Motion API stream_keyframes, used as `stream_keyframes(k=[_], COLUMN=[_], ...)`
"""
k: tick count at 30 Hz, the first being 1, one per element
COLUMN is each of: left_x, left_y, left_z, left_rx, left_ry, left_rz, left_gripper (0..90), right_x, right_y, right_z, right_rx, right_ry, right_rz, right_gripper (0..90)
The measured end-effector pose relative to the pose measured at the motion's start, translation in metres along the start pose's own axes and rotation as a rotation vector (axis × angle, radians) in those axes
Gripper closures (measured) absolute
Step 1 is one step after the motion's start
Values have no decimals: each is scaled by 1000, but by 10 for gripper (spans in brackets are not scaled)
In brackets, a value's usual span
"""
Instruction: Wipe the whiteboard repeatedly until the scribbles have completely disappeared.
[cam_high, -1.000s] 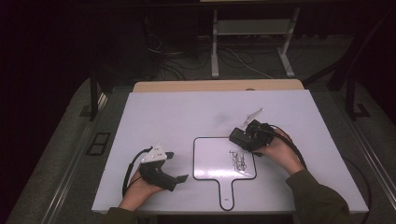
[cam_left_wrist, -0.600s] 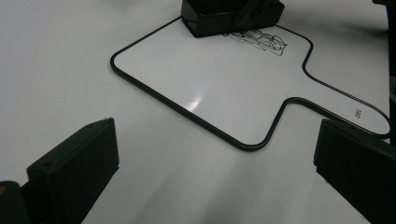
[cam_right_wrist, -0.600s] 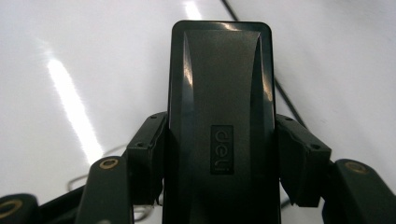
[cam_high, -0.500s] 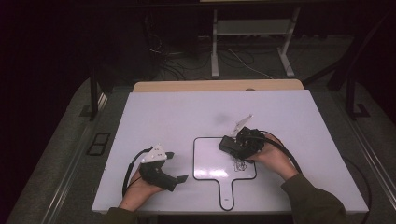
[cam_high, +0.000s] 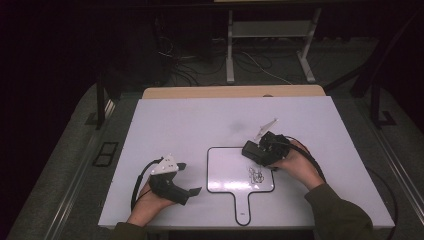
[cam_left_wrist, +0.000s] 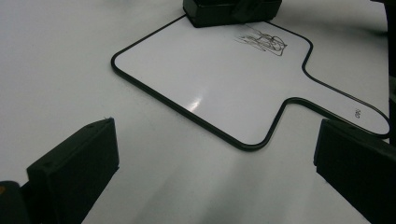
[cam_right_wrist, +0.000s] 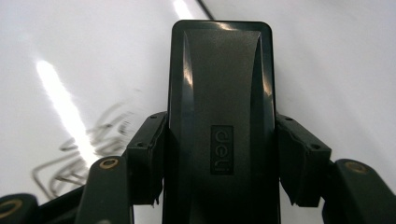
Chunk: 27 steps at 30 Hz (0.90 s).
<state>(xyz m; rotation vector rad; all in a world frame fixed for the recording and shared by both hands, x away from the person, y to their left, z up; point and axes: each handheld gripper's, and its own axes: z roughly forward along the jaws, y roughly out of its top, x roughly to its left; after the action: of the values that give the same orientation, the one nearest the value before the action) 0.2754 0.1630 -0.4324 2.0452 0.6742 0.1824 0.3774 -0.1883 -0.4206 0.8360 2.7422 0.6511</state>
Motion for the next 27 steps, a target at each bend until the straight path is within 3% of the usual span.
stream_keyframes(k=[6,21,27], left_x=[0,0,0], left_y=[0,0,0], left_z=[1,0,0], left_rx=[0,-5,-8], left_ry=[0,-1,0], left_rz=[0,-2,-6], left_gripper=[0,0,0], right_x=[-2,39,47], right_y=[-2,7,7], right_z=[-1,1,-1], right_rx=[2,0,1], right_ry=[-6,62,72], right_rz=[5,-106,-115], right_gripper=[387,387,387])
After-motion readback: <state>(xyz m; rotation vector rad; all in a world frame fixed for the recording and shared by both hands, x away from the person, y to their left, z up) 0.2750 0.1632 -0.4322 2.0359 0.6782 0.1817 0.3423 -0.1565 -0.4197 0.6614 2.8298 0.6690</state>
